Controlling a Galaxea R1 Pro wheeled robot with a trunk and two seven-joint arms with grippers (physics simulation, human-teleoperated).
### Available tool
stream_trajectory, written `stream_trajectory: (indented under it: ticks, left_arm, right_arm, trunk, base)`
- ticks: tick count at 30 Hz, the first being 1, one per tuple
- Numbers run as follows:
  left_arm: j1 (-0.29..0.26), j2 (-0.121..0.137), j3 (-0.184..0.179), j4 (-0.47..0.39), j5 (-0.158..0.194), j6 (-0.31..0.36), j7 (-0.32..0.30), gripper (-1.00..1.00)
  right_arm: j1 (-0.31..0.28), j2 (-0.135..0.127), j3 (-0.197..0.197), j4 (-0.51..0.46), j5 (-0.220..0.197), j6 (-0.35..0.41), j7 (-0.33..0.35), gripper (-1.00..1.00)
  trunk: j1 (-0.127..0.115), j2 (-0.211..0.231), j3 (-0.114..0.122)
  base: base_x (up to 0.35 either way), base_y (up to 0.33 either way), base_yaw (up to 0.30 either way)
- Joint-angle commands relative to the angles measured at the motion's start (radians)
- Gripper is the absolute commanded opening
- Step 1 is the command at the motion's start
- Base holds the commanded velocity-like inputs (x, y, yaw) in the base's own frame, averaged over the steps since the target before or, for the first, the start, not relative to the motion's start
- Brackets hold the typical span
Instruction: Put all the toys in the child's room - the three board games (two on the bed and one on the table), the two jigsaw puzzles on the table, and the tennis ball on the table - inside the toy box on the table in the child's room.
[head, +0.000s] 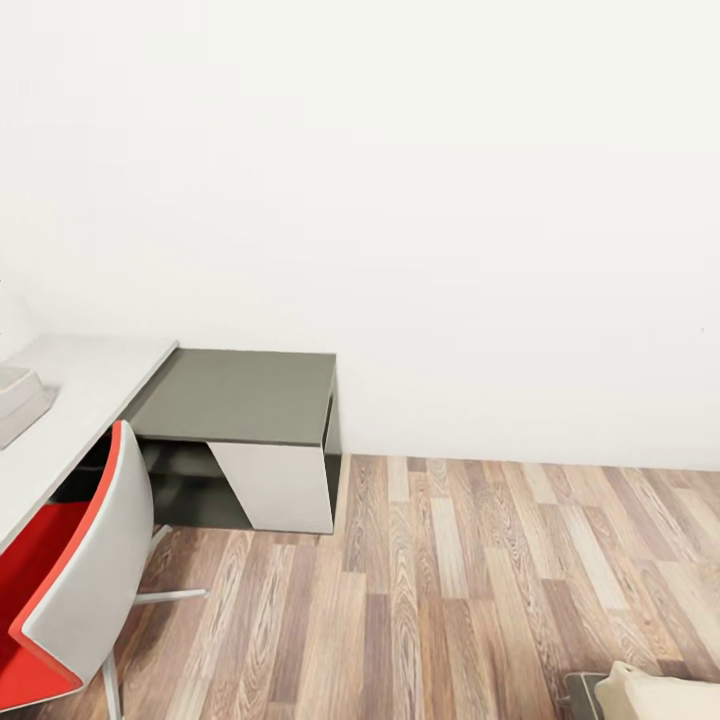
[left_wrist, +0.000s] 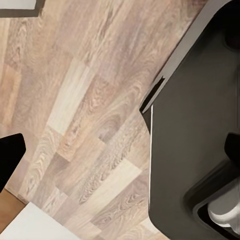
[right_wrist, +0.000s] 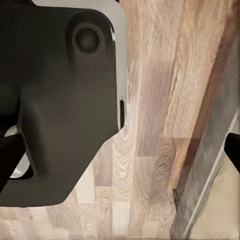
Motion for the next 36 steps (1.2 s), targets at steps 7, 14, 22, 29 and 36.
stream_trajectory:
  ticks: [7,14,22,29,36]
  left_arm:
    - [0.003,-0.002,-0.007,-0.002,0.016,-0.008,0.006,1.0]
    - [0.008,-0.002,-0.005,0.0,0.018,-0.009,0.006,1.0]
    - [0.011,-0.003,-0.004,0.0,0.017,-0.012,0.006,1.0]
    - [0.012,-0.003,-0.005,0.0,0.015,-0.012,0.006,1.0]
    - [0.015,-0.003,-0.006,0.001,0.01,-0.009,0.006,1.0]
  right_arm:
    - [0.003,0.007,0.004,0.051,0.002,-0.043,0.01,1.0]
    - [0.004,0.008,0.004,0.07,0.005,-0.065,0.1,1.0]
    - [0.004,0.008,0.003,0.076,0.007,-0.071,0.145,1.0]
    - [0.004,0.01,0.003,0.077,0.008,-0.072,0.156,1.0]
    - [0.003,0.011,0.003,0.078,0.007,-0.073,0.157,1.0]
  trunk:
    - [0.001,-0.002,0.01]
    - [0.001,-0.002,0.021]
    - [0.001,-0.002,0.034]
    - [0.001,-0.002,0.045]
    - [0.001,-0.002,0.057]
  base:
    - [-0.107,0.0,0.0]
    - [-0.246,0.0,0.0]
    - [-0.103,0.0,0.0]
    - [-0.029,0.0,0.0]
    - [-0.009,0.0,0.0]
